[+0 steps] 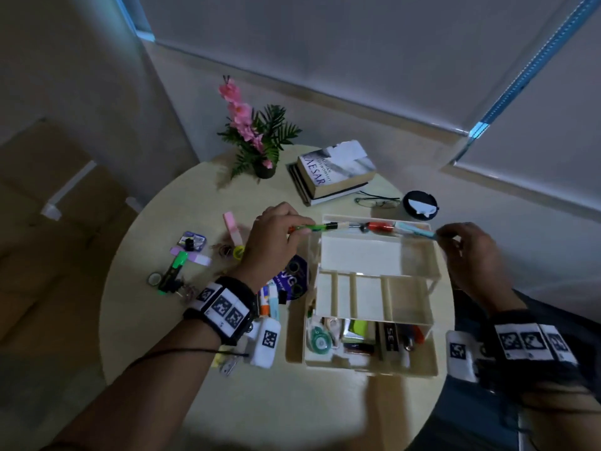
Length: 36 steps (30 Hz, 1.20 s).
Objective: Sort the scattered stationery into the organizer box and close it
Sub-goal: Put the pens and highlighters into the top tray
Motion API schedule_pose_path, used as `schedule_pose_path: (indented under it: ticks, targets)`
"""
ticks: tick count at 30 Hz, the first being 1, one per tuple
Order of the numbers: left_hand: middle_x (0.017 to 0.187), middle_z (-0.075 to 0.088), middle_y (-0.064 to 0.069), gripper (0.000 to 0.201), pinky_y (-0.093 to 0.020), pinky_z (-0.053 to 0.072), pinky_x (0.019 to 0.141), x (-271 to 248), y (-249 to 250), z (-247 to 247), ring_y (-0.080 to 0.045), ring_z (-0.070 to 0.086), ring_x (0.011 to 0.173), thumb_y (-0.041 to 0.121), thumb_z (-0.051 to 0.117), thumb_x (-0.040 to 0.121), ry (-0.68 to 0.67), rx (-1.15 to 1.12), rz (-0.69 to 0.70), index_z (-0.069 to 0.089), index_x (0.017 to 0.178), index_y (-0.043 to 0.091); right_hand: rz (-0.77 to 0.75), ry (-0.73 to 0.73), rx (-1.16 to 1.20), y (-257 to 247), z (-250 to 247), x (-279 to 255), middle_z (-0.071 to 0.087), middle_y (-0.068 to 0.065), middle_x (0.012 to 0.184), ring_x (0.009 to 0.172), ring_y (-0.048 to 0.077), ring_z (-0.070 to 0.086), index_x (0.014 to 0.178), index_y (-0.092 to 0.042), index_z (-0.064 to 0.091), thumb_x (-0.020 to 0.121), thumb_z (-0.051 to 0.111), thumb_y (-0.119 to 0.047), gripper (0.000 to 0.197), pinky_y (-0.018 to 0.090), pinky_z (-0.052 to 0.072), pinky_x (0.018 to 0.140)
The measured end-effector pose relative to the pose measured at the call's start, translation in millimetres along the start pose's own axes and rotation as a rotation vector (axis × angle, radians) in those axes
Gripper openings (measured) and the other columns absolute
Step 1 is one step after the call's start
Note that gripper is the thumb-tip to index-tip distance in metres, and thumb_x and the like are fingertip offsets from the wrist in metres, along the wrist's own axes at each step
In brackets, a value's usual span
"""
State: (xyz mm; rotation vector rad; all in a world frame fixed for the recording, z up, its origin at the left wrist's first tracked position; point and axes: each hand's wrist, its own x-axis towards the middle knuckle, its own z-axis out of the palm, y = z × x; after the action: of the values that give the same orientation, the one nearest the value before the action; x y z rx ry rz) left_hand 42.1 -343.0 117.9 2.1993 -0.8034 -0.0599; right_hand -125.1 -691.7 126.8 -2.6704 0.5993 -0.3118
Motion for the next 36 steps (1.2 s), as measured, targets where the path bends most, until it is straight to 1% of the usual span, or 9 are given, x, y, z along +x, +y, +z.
schedule_pose_path:
  ticks: [2,4,12,17,21,26,29,33,36]
  targets:
    - [0.092,0.056,0.007,0.015,-0.044,0.051,0.085,20.3,11.9,21.7,-0.025,0.056,0.095,0.018,0.076,0.094,-0.012,0.025,-0.023,0.082,0.107,0.022,0.001,-0.018,0.001,17.0,4.5,5.4,0.069,0.007,0.108,0.095,0.03,0.064,0.11,-0.017,0.073,0.101,0.065,-0.016,0.013,0.048,0.058,0.079]
    - [0.094,0.057,0.005,0.015,-0.044,0.048,0.088,35.7,21.6,43.6,-0.027,0.055,0.098,0.02,0.076,0.093,-0.035,0.078,-0.05,0.082,0.106,0.026,0.007,-0.025,0.034,28.6,9.1,10.7,0.068,0.006,0.108,0.097,0.029,0.063,0.111,-0.017,0.073,0.101,0.064,-0.016,0.013,0.052,0.058,0.081]
    - [0.1,0.048,0.013,0.02,-0.033,0.028,0.084,50.9,28.9,90.9,-0.019,0.044,0.101,0.02,0.075,0.094,-0.058,0.222,-0.171,0.081,0.108,0.033,-0.048,-0.033,0.178,44.0,24.5,29.9,0.065,0.004,0.103,0.095,0.029,0.063,0.11,-0.015,0.073,0.1,0.066,-0.01,0.013,0.052,0.057,0.083]
    - [0.105,0.057,0.008,0.018,-0.032,0.022,0.085,53.1,30.7,95.6,-0.021,0.045,0.106,0.024,0.074,0.095,-0.088,0.28,-0.153,0.081,0.107,0.036,-0.116,-0.066,0.208,36.6,33.2,36.7,0.065,0.006,0.109,0.098,0.028,0.062,0.108,-0.015,0.071,0.099,0.064,-0.008,0.013,0.049,0.057,0.084]
    - [0.113,0.061,0.012,0.02,-0.035,0.025,0.088,46.6,30.0,94.5,-0.021,0.046,0.112,0.03,0.071,0.096,-0.123,0.306,-0.105,0.077,0.113,0.038,-0.154,-0.083,0.212,28.9,38.8,37.5,0.064,0.008,0.109,0.096,0.029,0.062,0.107,-0.012,0.071,0.098,0.064,-0.006,0.013,0.047,0.056,0.081]
    - [0.121,0.059,0.007,0.028,-0.037,0.029,0.09,27.6,24.0,77.1,-0.023,0.047,0.113,0.03,0.07,0.095,-0.103,0.306,-0.102,0.071,0.122,0.035,-0.187,-0.12,0.179,25.0,42.9,33.7,0.061,0.007,0.107,0.083,0.02,0.058,0.111,-0.011,0.077,0.099,0.069,-0.01,0.015,0.027,0.042,0.071]
    - [0.121,0.058,0.006,0.029,-0.042,0.037,0.092,5.5,7.8,56.5,-0.024,0.048,0.113,0.021,0.067,0.093,-0.063,0.259,-0.109,0.072,0.12,0.032,-0.206,-0.103,0.171,24.7,43.6,30.2,0.062,0.009,0.106,0.08,0.019,0.056,0.111,-0.008,0.079,0.097,0.071,-0.007,0.016,0.027,0.043,0.069]
    - [0.117,0.059,-0.002,0.032,-0.043,0.043,0.092,-32.0,-24.3,19.9,-0.026,0.05,0.104,0.013,0.056,0.09,-0.035,0.254,-0.14,0.074,0.114,0.024,-0.248,-0.078,0.155,15.5,42.7,21.6,0.063,0.015,0.112,0.088,0.031,0.065,0.111,-0.007,0.076,0.093,0.072,-0.003,0.018,0.036,0.056,0.076]
    - [0.114,0.06,-0.006,0.033,-0.047,0.048,0.094,-66.0,-58.6,-8.0,-0.03,0.057,0.105,0.006,0.054,0.087,-0.026,0.248,-0.221,0.075,0.109,0.02,-0.272,-0.089,0.168,-12.2,45.7,5.4,0.063,0.014,0.113,0.086,0.028,0.063,0.111,-0.007,0.074,0.093,0.072,-0.004,0.018,0.034,0.052,0.076]
